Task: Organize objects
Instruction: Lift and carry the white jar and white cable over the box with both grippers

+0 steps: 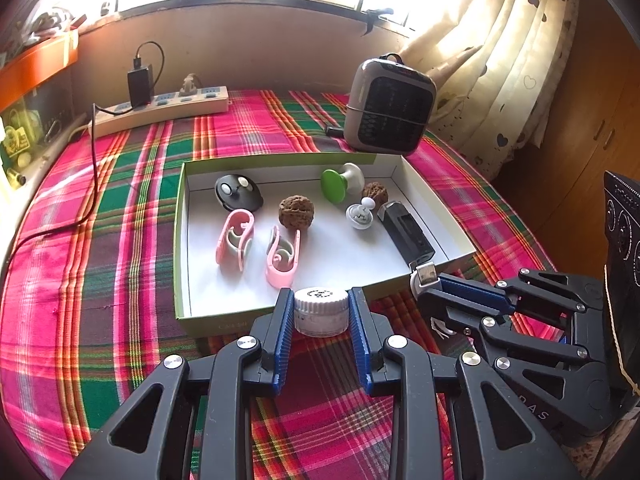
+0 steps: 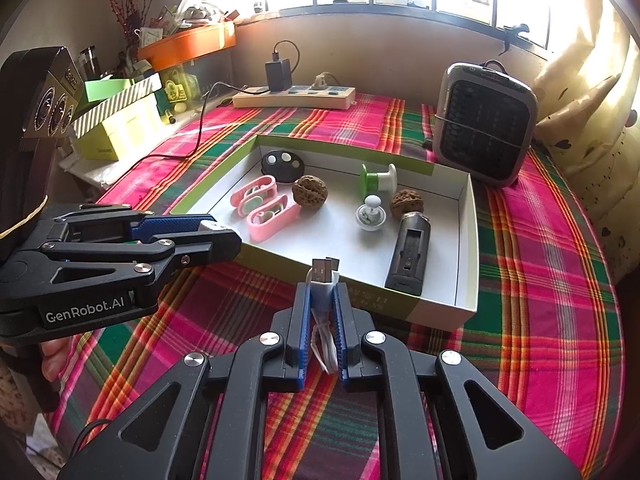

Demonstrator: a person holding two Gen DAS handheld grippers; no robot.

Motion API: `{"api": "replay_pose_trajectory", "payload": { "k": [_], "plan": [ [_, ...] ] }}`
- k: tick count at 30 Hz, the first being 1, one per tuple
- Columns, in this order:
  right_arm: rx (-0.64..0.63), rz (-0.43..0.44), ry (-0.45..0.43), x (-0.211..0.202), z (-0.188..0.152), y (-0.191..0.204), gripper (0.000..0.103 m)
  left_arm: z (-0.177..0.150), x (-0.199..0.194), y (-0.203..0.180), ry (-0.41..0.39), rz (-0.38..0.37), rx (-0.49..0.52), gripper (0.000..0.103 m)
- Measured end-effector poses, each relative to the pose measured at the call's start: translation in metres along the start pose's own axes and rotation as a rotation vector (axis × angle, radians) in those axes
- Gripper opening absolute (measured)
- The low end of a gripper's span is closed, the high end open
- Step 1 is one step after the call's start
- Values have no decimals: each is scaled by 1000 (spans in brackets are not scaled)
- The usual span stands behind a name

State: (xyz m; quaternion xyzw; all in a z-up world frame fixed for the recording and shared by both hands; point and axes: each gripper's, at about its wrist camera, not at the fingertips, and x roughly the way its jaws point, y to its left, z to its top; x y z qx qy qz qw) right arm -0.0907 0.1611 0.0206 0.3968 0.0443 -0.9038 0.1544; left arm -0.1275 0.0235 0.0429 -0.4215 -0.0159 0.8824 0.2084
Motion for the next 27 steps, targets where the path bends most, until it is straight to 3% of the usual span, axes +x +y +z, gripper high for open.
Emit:
{"api": "replay_pose_trajectory", "payload": {
  "k": [9,27],
  "plan": [
    [3,20,-5,-4,0,0,12,1,-8,-1,-24,-14,-1,25],
    [-14,14,-14,0,24,-8,12,34,-4,6,-60,-5,9,25]
  ]
}}
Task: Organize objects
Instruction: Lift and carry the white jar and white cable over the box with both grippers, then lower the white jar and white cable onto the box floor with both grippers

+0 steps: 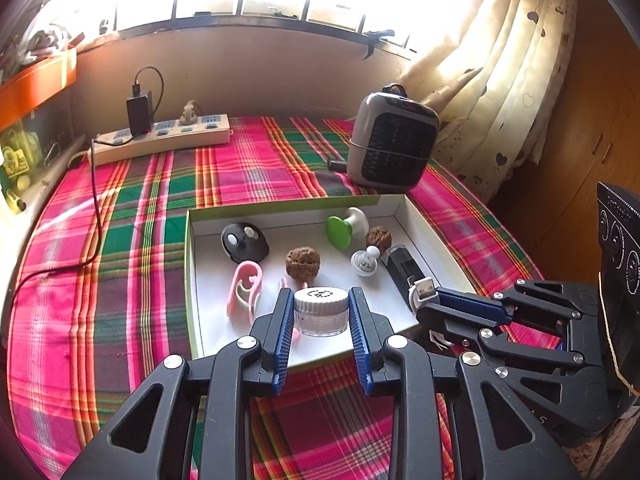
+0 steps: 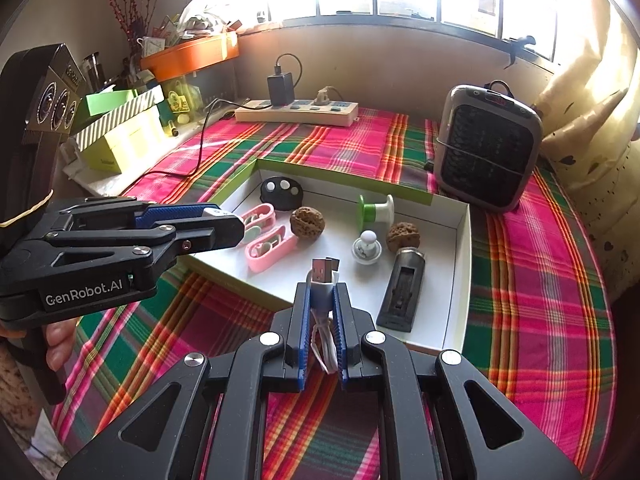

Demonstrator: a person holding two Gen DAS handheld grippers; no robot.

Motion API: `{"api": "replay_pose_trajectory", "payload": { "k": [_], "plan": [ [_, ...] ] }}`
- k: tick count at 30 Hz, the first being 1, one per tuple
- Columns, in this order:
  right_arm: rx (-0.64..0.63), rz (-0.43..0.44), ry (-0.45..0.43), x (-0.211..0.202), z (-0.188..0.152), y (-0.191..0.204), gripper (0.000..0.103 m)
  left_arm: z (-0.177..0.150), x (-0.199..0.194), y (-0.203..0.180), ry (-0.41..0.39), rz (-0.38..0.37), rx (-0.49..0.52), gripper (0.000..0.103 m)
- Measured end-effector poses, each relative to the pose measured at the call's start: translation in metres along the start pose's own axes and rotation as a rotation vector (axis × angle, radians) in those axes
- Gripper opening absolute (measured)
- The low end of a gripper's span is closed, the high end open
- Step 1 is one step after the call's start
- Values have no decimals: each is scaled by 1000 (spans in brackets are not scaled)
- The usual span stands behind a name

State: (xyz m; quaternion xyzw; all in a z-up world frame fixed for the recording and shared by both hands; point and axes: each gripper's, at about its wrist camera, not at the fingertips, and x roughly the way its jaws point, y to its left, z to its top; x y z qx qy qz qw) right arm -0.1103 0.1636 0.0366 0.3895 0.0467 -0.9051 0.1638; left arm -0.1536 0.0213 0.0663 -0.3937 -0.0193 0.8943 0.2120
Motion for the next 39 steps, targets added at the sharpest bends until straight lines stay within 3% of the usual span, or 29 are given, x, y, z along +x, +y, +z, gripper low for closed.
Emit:
{"api": "replay_pose_trajectory", "payload": {
  "k": [19,39],
  "plan": [
    [5,36,89,51,21,-15,12,39,58,13,40,12,13,25],
    [-28,28,124,75,20,-14,12,45,104,14,94,38,20,25]
  ]
}}
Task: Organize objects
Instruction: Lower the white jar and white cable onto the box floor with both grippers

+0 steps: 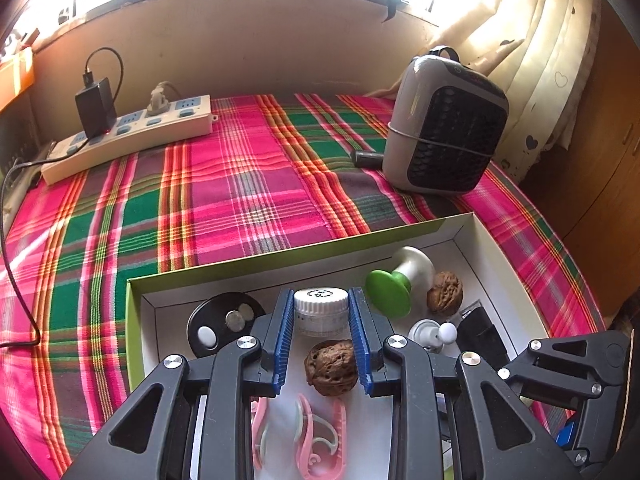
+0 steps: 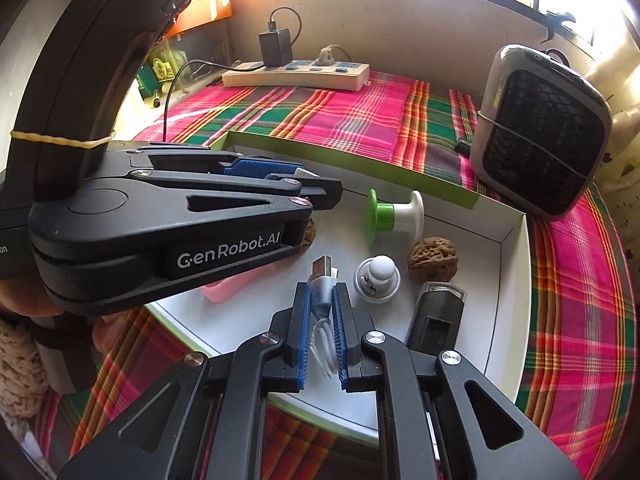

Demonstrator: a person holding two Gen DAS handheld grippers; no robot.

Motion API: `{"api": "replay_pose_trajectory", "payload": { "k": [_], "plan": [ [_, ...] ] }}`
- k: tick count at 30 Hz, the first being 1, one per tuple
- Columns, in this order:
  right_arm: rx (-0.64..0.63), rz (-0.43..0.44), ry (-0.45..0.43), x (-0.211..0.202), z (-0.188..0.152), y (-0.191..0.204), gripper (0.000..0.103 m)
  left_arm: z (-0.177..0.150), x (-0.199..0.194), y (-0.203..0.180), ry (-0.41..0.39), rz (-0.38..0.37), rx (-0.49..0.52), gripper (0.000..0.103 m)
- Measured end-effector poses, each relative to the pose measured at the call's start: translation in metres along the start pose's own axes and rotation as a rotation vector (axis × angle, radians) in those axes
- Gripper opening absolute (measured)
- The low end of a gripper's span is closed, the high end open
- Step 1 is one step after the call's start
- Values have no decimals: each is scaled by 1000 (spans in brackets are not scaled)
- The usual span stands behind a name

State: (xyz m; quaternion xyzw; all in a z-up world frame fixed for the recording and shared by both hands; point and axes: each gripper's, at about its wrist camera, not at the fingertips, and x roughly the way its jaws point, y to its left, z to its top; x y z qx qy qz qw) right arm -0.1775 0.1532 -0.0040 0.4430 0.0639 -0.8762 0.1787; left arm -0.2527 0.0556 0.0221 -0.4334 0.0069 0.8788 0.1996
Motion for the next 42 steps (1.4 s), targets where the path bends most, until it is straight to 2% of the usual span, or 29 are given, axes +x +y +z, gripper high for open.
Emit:
{"api": "replay_pose_trajectory", "payload": {
  "k": [34,42],
  "plan": [
    [29,11,12,3,-1,0,12,-3,4,4,40,22,-16,28],
    [31,10,10,-1,-2,1,28,-4,-5,5,26,23,-19,30]
  ]
}}
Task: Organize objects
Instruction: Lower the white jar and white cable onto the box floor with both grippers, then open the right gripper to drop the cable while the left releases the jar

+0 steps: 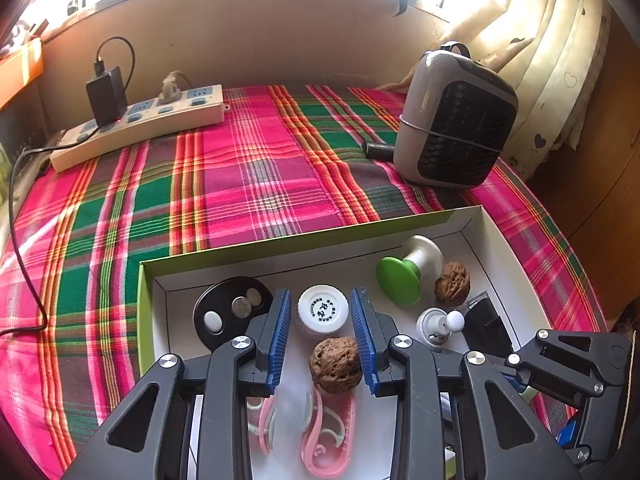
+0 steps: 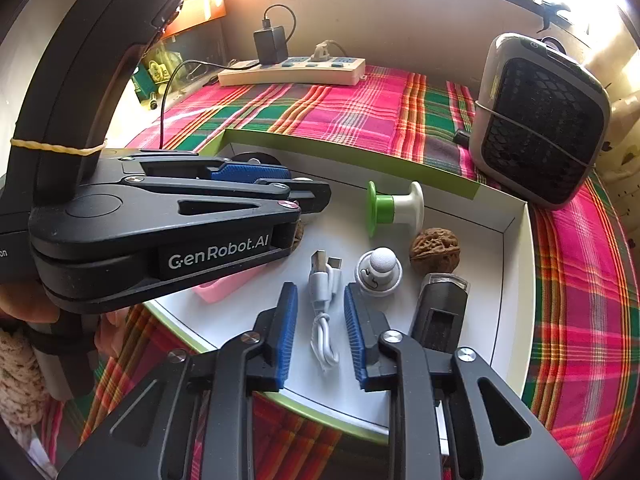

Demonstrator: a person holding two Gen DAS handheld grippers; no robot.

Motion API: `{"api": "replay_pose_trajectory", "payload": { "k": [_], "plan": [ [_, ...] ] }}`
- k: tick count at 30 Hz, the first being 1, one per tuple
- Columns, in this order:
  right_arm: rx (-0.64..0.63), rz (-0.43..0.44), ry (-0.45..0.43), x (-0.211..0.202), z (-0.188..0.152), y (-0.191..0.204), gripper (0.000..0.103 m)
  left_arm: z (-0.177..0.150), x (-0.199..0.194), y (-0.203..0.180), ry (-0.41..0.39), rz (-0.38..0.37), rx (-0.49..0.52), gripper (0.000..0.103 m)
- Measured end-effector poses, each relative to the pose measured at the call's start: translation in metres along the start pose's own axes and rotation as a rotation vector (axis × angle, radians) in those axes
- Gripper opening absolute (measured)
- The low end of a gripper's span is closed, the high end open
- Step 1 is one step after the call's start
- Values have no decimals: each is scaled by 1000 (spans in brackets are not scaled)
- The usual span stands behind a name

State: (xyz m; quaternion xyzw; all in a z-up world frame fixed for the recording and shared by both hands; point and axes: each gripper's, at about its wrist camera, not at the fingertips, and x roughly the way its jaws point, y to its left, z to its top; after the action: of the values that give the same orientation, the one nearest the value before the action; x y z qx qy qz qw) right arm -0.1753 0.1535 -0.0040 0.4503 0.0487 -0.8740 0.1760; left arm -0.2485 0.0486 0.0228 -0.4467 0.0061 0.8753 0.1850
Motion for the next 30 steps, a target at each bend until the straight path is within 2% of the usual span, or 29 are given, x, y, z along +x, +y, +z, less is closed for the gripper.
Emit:
{"api": "replay_pose_trajectory", "payload": {
  "k": [8,20,27,30],
  "plan": [
    [16,-11,-14,-8,-3,0,33,-5,-19,-2,-24,4,2,30],
    [31,-30,-47,-29,-12,1,34,-18,-52,-6,-61,35,-4,30],
    [48,-37,-77,-41,-18,3,36,-35,-75,-13,-90,66,-14,30],
    [60,-39,-85,-45,-21,5,39,-44,-83,-16,-99,110,-19,30]
  ]
}}
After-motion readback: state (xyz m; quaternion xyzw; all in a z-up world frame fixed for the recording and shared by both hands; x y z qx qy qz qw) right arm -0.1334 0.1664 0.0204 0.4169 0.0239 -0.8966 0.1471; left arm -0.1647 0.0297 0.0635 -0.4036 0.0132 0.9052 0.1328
